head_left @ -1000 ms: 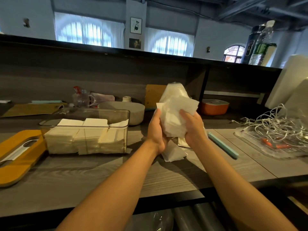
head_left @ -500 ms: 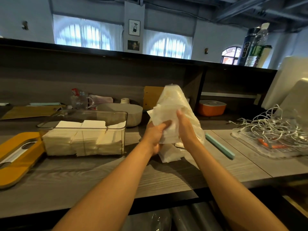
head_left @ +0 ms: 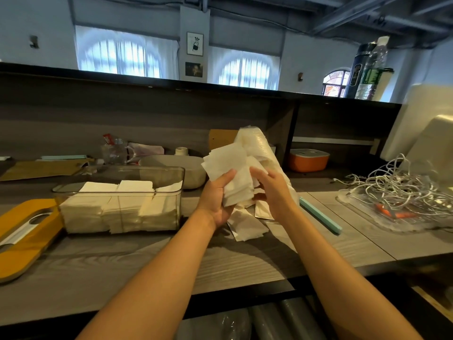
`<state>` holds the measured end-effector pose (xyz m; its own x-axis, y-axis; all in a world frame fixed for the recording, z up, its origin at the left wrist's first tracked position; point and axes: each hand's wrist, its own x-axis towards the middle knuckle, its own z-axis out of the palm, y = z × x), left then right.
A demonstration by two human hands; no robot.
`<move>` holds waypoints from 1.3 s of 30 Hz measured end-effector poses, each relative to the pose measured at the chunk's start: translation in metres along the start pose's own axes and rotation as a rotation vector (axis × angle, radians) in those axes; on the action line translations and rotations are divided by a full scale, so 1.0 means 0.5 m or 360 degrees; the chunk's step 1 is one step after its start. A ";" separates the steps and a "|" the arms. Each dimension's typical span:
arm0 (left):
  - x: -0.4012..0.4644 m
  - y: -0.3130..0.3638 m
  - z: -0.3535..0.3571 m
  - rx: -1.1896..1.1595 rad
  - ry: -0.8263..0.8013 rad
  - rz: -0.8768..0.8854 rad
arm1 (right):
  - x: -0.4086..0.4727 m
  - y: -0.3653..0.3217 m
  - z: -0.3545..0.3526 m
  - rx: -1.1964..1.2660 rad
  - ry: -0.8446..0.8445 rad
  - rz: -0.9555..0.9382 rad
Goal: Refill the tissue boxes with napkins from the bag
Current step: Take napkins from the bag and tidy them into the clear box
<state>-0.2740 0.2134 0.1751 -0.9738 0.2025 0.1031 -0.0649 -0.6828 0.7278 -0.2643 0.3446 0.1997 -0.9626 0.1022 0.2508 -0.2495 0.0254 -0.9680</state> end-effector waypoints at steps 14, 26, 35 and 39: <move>0.004 -0.009 0.004 0.0071 0.0138 -0.0266 | 0.017 0.002 -0.032 0.0314 0.0580 -0.0202; 0.004 -0.011 0.002 0.0011 0.0017 -0.0424 | 0.014 -0.008 -0.040 0.0288 -0.0075 -0.0207; -0.016 -0.016 0.010 0.0627 -0.0273 -0.0361 | 0.016 0.014 -0.023 -0.0543 0.0097 -0.0454; -0.018 -0.009 0.012 0.0916 -0.0357 -0.0199 | 0.008 0.005 -0.026 -0.0356 -0.0033 -0.0263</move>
<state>-0.2637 0.2187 0.1750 -0.8931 0.4411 0.0877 0.0130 -0.1696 0.9854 -0.2673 0.3580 0.1985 -0.9134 0.0583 0.4028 -0.3758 0.2591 -0.8897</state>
